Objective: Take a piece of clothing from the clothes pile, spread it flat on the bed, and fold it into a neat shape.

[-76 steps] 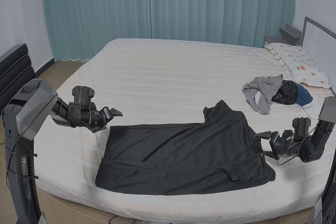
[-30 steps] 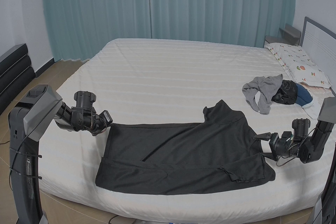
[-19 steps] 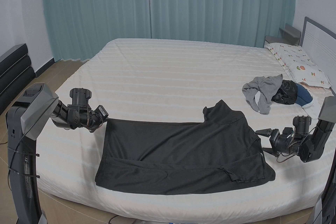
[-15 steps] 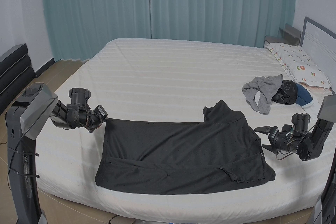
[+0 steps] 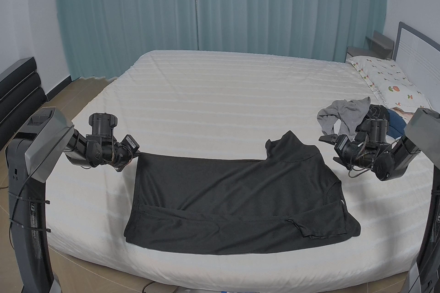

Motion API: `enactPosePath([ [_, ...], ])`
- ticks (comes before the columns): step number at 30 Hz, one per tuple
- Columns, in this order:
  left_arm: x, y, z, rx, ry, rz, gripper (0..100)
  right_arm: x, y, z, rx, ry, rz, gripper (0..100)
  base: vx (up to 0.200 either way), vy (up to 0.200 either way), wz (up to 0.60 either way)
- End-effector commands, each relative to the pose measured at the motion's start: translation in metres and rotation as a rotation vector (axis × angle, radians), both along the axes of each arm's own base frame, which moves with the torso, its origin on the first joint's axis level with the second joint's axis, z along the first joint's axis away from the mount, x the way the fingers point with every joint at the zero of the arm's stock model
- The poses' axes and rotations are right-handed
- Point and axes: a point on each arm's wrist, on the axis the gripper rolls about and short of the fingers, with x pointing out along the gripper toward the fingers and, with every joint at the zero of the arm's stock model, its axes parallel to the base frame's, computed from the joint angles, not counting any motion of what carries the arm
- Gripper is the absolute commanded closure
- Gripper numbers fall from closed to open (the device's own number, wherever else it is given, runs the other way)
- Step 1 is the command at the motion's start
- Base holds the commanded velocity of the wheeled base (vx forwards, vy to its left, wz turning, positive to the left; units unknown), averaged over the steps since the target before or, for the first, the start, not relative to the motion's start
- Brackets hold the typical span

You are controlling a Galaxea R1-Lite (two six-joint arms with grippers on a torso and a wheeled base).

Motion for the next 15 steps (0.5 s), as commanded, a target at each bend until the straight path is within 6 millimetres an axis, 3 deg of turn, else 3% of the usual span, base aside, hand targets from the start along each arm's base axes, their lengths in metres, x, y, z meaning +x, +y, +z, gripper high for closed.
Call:
enactPosePath([
  [1, -0.001, 0.003, 0.004, -0.011, 0.000, 0.015, 100, 0.037, 0.020, -0.035, -0.081, 0.048, 0.045, 0, 0.000, 0.000, 0.00],
  [8, -0.002, 0.003, 0.002, -0.010, 0.006, 0.014, 100, 0.066, 0.015, -0.043, -0.098, 0.069, 0.020, 0, 0.000, 0.000, 0.00],
  [15, -0.001, 0.004, 0.001, -0.010, 0.009, 0.015, 100, 0.077, 0.017, -0.044, -0.100, 0.041, 0.022, 0, 0.000, 0.000, 0.00],
])
